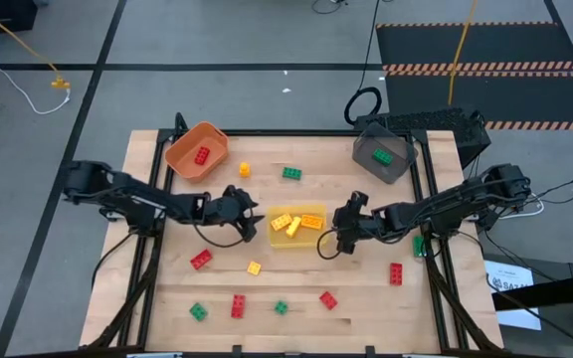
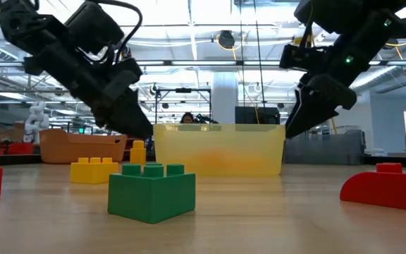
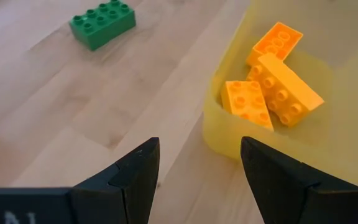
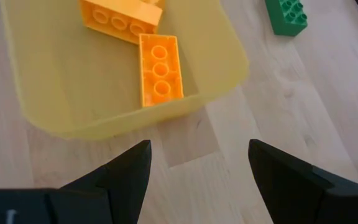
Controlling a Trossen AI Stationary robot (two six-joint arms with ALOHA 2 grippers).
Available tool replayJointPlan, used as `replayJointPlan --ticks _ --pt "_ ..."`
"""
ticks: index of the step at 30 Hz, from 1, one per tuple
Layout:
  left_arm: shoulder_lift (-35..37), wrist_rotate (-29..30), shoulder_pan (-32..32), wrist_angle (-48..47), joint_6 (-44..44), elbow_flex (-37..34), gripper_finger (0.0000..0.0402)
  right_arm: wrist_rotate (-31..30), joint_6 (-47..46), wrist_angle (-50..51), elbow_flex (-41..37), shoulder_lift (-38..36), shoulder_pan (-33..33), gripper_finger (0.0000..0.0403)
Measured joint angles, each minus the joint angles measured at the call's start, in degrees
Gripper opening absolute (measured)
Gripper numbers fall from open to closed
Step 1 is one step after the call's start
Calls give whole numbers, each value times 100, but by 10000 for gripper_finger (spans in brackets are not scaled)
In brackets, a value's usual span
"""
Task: Sort & place blocks by color
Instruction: Put the bottom yellow 4-stud game piece into the yellow bin
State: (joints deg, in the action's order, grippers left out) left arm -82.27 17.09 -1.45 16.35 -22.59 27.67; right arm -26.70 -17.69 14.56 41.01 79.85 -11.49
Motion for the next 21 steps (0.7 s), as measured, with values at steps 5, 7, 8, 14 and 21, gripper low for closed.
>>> replayJointPlan --ticks 5,7,8,14,21 --pt "-180 -3 0 -84 130 265 225 2 -13 -10 0 0 -73 258" --pt "-178 -1 0 -128 170 374 225 2 -76 -9 0 0 -126 258" --pt "-177 -3 7 -125 212 414 225 0 -98 -9 0 0 -153 258" --pt "-174 -3 93 -162 291 469 225 -4 -114 -1 0 0 -255 258" --pt "-174 -3 177 -287 289 469 225 -2 -177 -35 0 0 -262 258"
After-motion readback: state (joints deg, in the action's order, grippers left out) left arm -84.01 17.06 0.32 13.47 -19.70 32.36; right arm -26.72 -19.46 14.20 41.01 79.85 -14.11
